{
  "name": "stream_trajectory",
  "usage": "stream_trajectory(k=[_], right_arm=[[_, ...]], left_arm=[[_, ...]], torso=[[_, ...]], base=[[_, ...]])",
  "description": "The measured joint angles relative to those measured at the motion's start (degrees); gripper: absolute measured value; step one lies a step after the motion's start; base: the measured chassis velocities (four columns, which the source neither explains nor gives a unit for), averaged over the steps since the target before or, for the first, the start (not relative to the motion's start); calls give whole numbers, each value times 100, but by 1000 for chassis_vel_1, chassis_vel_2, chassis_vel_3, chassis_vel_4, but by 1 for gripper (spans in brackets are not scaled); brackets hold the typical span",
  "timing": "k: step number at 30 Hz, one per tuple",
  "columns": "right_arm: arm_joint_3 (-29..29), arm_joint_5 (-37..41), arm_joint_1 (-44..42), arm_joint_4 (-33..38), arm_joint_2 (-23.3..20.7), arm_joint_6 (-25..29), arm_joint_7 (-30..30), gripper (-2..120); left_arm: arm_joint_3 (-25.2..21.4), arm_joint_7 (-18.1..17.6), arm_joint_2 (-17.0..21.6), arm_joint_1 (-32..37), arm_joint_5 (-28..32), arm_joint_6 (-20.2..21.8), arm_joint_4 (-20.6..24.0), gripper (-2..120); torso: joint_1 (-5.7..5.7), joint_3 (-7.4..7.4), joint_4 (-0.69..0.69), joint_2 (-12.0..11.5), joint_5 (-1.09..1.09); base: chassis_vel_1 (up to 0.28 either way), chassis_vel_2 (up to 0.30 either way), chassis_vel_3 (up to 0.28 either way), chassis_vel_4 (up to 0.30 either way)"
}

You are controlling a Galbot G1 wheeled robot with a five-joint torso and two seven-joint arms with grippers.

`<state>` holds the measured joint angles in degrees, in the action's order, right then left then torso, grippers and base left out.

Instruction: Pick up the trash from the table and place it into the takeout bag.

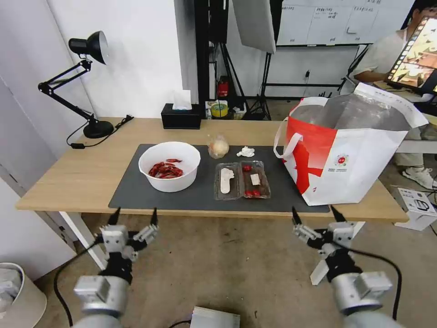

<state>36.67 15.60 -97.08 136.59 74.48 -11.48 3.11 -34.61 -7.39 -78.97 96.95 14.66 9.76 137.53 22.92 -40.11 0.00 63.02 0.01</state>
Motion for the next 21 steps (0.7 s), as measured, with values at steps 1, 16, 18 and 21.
stream_trajectory(k=[1, 16, 18, 21], right_arm=[[77, 227, 88, 71, -165, -169, 45, 100], [788, 2365, 924, 680, -1733, -1749, 474, 100], [827, 2486, 969, 685, -1822, -1837, 498, 100], [1020, 2988, 1144, 692, -2224, -2238, 579, 100]], left_arm=[[-51, -120, 111, -99, 235, 161, 89, 100], [-488, -1156, 1088, -961, 2287, 1527, 599, 100], [-446, -1184, 1081, -946, 2404, 1487, 599, 100], [-174, -1186, 1011, -843, 2676, 1359, 599, 100]], torso=[[0, 0, 0, 0, 0], [0, 0, 0, 0, -1], [0, 0, -1, 0, 1], [0, 0, 2, 0, 2]], base=[[0, 0, 0, 0], [0, 0, 0, 0], [0, 0, 0, 0], [0, 0, 0, 0]])
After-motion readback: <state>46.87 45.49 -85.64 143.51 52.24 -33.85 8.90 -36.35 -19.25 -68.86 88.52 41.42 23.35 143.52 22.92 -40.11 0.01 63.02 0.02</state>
